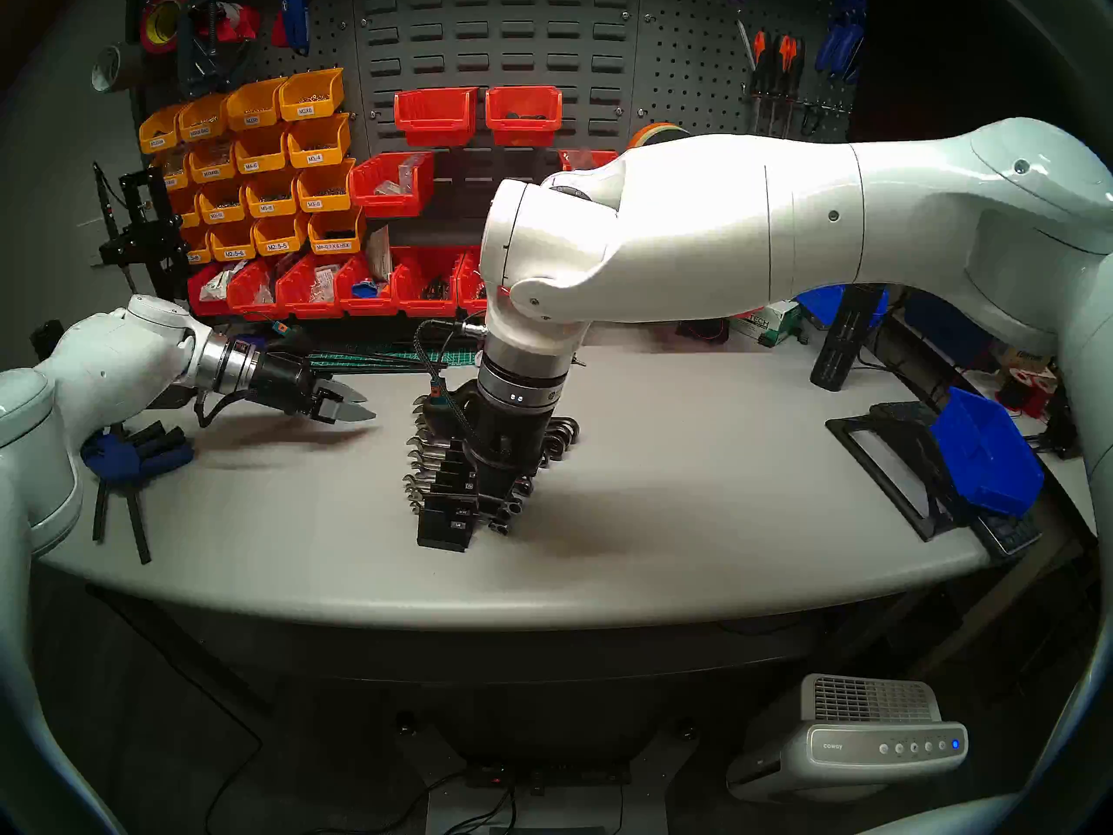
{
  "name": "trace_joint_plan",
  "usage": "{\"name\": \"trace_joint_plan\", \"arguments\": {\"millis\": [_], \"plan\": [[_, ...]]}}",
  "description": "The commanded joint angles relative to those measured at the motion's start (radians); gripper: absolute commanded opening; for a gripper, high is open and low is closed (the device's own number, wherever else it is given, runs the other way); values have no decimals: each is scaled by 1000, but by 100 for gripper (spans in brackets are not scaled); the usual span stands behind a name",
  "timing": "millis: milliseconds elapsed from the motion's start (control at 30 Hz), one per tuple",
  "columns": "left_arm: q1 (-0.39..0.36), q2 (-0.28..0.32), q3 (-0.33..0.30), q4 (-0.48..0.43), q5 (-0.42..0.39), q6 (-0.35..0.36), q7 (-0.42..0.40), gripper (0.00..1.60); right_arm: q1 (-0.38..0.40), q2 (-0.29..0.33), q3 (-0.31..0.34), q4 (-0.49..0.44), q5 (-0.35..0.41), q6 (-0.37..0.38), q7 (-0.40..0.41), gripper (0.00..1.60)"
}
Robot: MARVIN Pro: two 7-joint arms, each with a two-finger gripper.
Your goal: Put the wrenches on the table into the correct slot in the case
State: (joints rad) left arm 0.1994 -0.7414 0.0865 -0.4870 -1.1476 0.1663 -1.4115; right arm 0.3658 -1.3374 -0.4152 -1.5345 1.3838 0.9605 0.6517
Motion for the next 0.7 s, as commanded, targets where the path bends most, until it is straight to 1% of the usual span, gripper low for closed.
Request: {"name": "trace_joint_plan", "arguments": {"millis": [0, 667], "plan": [[-28, -2, -10, 2, -2, -1, -2, 160, 39, -5, 17, 4, -10, -1, 7, 0], [-28, -2, -10, 2, -2, -1, -2, 160, 47, -26, 20, 4, -30, -1, 53, 0]]}}
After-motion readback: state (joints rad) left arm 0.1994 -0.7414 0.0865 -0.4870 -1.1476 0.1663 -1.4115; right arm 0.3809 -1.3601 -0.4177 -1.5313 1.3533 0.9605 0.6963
